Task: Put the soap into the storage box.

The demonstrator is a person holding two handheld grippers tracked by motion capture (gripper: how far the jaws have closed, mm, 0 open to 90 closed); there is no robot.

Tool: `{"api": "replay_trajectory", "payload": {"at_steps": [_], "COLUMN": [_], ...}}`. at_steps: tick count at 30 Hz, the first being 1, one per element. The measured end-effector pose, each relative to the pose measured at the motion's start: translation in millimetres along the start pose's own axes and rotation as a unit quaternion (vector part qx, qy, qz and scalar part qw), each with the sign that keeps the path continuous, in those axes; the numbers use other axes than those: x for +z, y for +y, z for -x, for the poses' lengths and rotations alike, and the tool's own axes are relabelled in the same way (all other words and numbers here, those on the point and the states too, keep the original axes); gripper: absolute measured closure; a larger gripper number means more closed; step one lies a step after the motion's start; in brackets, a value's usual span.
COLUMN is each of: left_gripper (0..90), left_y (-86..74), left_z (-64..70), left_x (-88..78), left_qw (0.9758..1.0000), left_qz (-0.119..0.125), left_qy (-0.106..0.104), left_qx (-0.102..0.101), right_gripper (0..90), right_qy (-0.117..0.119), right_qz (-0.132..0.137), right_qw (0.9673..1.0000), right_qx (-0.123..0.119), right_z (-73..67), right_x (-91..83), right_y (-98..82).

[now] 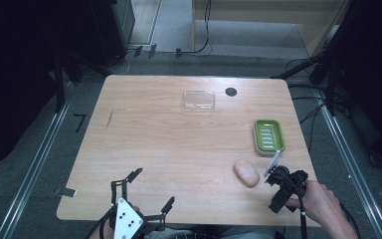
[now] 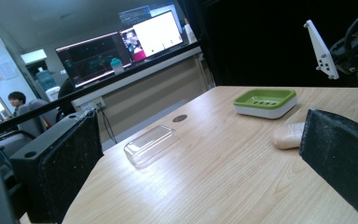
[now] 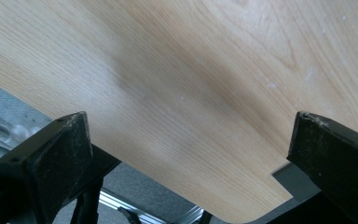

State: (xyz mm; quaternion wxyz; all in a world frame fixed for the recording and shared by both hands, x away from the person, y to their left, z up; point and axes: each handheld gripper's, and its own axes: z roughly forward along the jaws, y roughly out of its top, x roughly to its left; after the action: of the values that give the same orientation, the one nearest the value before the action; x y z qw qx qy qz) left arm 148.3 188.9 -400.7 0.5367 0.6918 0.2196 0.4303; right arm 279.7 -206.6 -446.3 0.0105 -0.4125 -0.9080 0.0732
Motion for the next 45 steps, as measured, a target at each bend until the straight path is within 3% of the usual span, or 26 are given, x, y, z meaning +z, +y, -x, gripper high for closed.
{"api": "replay_trajectory", "payload": {"at_steps": [23, 45], "left_gripper": [0.0, 0.0], "left_y": [-0.2, -1.4], "left_z": [0.2, -1.5], "left_x": [2.2, 1.6], "left_qw": [1.0000, 1.0000], "left_qz": [0.002, 0.003], "left_qy": [-0.003, 0.000], "left_qx": [-0.001, -0.003], "right_gripper": [0.0, 0.0], "right_qy": [0.000, 0.021], "right_qz": [0.006, 0.012], "right_qw": [0.9995, 0.9993], "right_qx": [-0.031, -0.029], "right_z": [-15.9, -17.0], "right_x": [-14.9, -14.6], "right_y": [33.2, 83.3]}}
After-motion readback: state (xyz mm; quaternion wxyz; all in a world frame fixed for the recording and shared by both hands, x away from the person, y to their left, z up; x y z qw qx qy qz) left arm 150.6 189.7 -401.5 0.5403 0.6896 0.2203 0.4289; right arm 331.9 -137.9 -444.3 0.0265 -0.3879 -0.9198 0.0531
